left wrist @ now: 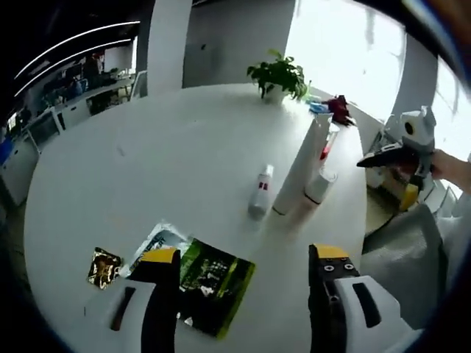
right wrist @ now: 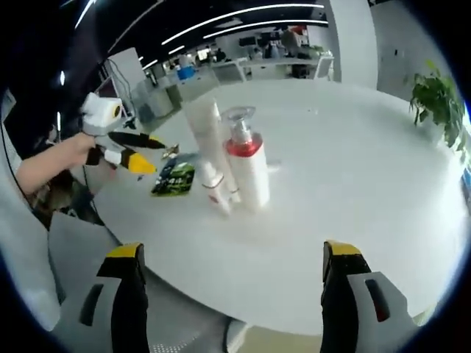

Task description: Arrange the skincare products in the storage area until every visible bottle or jar stands upright without overlapping.

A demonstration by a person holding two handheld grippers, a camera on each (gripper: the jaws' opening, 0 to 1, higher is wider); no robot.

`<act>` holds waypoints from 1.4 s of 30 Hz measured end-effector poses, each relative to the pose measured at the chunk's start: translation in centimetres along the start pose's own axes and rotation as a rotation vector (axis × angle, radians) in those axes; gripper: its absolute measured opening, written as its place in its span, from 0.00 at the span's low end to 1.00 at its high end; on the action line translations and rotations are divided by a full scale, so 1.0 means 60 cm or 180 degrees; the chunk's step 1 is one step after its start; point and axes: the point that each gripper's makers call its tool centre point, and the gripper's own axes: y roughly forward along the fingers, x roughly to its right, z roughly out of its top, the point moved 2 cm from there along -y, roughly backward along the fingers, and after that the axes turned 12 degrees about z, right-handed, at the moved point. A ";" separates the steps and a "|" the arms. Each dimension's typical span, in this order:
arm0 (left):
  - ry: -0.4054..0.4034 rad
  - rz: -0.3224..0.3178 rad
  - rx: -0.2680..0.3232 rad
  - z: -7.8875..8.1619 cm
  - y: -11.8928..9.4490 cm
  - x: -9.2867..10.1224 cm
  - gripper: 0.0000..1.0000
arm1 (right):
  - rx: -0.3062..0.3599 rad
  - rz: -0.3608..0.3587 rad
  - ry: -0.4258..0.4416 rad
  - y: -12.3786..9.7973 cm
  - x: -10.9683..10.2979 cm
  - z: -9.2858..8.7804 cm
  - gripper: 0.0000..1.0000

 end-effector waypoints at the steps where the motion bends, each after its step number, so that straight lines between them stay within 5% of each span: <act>1: 0.0013 -0.0008 -0.0009 0.001 0.005 -0.001 0.68 | 0.0012 0.0005 0.0015 0.002 0.001 0.000 0.99; 10: 0.0258 -0.0019 -0.0106 0.008 0.071 -0.011 0.57 | -0.0085 0.0066 0.0064 0.016 0.012 -0.014 0.99; 24: 0.0934 -0.0204 -0.0161 -0.004 0.173 0.051 0.45 | -0.0110 0.0042 0.0222 0.025 0.034 -0.032 0.99; 42: 0.1125 -0.0313 0.0047 0.025 0.219 0.063 0.35 | -0.0089 0.0016 0.0334 0.028 0.048 -0.036 0.97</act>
